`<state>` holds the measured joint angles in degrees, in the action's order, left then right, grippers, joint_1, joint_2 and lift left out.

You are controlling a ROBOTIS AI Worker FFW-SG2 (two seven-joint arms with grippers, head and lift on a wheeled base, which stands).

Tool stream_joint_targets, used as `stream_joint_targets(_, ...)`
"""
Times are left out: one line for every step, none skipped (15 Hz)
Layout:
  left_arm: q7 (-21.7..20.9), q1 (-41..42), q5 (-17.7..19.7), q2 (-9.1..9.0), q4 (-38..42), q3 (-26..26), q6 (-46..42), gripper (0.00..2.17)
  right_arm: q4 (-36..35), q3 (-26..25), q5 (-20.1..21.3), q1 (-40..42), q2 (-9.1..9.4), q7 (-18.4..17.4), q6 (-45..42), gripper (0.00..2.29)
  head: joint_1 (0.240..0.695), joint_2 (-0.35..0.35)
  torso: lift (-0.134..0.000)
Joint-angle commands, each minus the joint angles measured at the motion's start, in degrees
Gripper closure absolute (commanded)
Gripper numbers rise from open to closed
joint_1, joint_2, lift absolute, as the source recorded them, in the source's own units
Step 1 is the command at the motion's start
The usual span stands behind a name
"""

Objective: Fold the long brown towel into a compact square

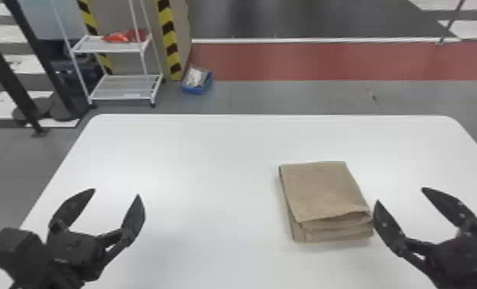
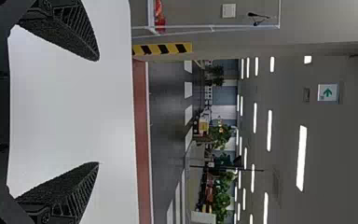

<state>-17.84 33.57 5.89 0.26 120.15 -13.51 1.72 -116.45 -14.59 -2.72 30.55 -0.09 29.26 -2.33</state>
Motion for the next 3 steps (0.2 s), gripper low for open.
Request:
stream_joint_targets(0.0,0.0,0.0,-0.41,0.0,0.06,0.0,0.08,0.0,0.0,0.0,0.04,0.14,-0.17,-0.16,0.09,0.695,0.04,-0.124)
stream_joint_targets(0.0,0.0,0.0,-0.41,-0.09,0.06,0.0,0.08,0.0,0.09,0.0,0.04,0.14,-0.34,-0.16,0.09,0.695,0.04,-0.124)
stream_joint_targets(0.0,0.0,0.0,-0.41,0.0,0.06,0.0,0.08,0.0,0.0,0.0,0.04,0.14,-0.43,-0.16,0.09,0.695,0.038,-0.124)
